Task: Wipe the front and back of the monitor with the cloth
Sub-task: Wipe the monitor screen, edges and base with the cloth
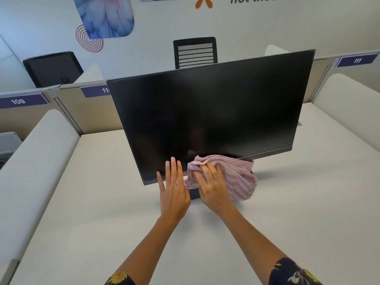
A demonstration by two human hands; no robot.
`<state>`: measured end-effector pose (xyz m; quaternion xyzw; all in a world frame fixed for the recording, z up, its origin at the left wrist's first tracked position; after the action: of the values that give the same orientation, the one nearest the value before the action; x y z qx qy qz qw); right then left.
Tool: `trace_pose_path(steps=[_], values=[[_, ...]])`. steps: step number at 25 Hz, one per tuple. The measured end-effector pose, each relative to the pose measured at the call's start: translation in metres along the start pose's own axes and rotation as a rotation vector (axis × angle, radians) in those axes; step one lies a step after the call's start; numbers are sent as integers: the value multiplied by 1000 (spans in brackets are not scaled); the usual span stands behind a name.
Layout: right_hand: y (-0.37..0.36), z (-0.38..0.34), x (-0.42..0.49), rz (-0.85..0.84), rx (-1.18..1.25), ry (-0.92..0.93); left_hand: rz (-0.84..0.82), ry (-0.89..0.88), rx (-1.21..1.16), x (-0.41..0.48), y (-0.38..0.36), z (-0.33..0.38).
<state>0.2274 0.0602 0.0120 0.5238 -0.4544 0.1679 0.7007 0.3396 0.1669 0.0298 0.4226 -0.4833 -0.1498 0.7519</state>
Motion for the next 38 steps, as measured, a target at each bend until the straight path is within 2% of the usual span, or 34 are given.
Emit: trace_pose_path(steps=[2, 4, 8, 12, 15, 18, 21, 25, 30, 34, 38], values=[[4, 16, -3, 2, -62, -29, -6, -5, 15, 1, 2, 1], [9, 32, -1, 4, -84, -132, -29, -5, 41, 2, 4, 2], [15, 36, 14, 60, 4, -345, -28, -24, 71, 5, 5, 1], [7, -2, 20, 22, 36, -111, -10, -75, 12, 12, 9, 13], [4, -2, 9, -40, 43, -58, -29, -78, 3, 13, 8, 15], [11, 28, 1, -38, -64, -71, -11, -97, 4, 9, 3, 9], [26, 74, 5, -9, -112, -261, -30, -97, 23, 10, 5, 6], [46, 128, 25, 93, -43, -602, -16, -104, 14, 7, 3, 6], [48, 153, 39, 153, -29, -802, -18, -158, 20, 11, -3, 17], [32, 117, 16, 120, -27, -767, -32, -140, 29, 14, -6, 22], [23, 63, 11, 87, 151, -617, -36, -145, 50, 13, -7, 21]])
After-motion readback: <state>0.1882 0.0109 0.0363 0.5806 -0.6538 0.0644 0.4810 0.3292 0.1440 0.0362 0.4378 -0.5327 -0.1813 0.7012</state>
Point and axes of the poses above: each hand's wrist, its own x-axis towards the middle knuckle, its own y-axis out of the back of the hand, z = x × y, the point moved 1 cm from there along x, towards the middle knuckle, and after that the axes turned 12 degrees about z, right-handed, at the moved point
